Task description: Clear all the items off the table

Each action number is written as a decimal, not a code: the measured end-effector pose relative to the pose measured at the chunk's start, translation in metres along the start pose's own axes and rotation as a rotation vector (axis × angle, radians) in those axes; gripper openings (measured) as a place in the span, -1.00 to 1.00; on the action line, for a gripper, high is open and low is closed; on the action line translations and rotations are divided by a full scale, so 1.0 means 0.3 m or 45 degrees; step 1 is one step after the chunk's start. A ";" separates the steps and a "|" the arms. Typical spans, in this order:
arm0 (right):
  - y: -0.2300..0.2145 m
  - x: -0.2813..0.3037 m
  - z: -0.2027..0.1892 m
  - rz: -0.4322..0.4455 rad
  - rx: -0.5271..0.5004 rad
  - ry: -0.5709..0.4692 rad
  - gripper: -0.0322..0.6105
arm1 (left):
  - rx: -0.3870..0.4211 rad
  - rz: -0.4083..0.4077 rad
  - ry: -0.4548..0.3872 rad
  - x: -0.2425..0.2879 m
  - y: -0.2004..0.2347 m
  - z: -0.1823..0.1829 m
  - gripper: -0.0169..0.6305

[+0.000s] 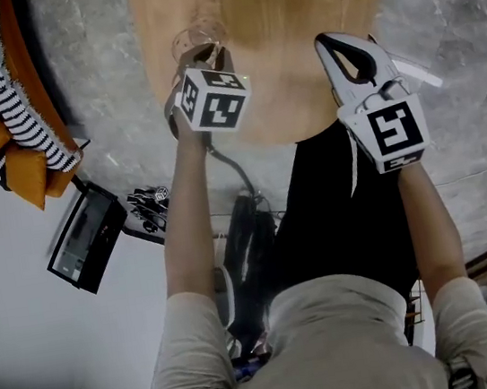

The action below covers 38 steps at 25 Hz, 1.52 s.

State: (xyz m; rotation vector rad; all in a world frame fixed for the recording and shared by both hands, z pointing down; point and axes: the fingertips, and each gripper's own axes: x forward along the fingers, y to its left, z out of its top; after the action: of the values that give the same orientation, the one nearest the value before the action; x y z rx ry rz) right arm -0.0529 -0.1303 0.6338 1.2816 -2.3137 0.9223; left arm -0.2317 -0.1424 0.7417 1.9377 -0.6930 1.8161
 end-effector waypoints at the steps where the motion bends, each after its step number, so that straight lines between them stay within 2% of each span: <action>1: -0.005 0.002 -0.005 0.000 0.003 0.002 -0.88 | 0.006 -0.002 0.007 0.007 0.002 -0.001 -0.71; 6: -0.025 -0.004 -0.030 -0.009 0.014 0.022 -0.88 | 0.117 0.006 0.078 0.037 0.009 -0.012 -0.71; 13: -0.066 -0.022 -0.043 -0.032 0.033 0.023 -0.88 | 0.196 0.004 0.169 0.076 0.006 -0.022 -0.70; 20: -0.066 -0.022 -0.044 -0.030 0.047 0.028 -0.88 | 0.343 0.126 0.235 0.119 0.033 -0.019 -0.71; 26: -0.046 -0.026 -0.033 -0.019 0.034 0.014 -0.88 | 0.517 0.226 0.289 0.120 0.051 -0.032 -0.70; 30: -0.040 -0.034 -0.030 -0.013 -0.002 0.035 -0.88 | 0.442 0.164 0.205 0.125 0.026 -0.021 -0.81; 33: -0.030 -0.048 -0.016 0.001 -0.040 0.052 -0.88 | 0.391 0.164 0.147 0.098 0.003 -0.009 -0.82; 36: -0.013 -0.069 0.008 0.006 -0.060 0.049 -0.88 | 0.360 0.151 0.104 0.037 -0.042 0.010 -0.82; 38: 0.005 -0.081 0.042 0.015 -0.098 0.042 -0.88 | 0.316 0.140 0.038 -0.033 -0.070 0.044 -0.82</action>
State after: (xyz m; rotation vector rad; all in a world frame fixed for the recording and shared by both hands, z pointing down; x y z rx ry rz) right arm -0.0409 -0.1232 0.6100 1.2139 -2.3101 0.8431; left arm -0.2089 -0.1325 0.7318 2.0573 -0.5993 2.0792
